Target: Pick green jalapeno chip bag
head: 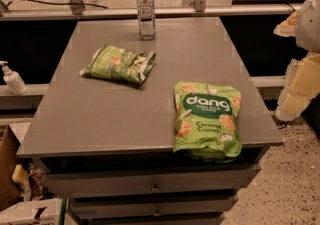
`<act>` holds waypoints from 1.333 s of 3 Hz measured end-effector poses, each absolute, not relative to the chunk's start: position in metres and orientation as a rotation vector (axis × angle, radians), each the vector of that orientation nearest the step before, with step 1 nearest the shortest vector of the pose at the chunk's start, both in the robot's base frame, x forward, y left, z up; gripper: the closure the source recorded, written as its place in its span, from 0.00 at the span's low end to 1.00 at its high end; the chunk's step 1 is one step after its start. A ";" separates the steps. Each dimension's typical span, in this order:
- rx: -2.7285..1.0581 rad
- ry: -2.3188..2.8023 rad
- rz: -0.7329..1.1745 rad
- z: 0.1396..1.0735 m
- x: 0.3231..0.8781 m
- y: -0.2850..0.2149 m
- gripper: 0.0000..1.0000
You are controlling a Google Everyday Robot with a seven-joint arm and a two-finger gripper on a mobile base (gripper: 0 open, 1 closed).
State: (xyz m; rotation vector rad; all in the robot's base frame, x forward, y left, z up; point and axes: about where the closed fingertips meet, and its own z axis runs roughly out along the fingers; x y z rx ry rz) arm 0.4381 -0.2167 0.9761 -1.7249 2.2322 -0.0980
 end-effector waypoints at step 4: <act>-1.754 2.050 0.113 0.935 0.520 -0.151 0.00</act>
Offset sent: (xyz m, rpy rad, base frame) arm 0.0135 0.0057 -0.0088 0.0272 -0.0019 0.0342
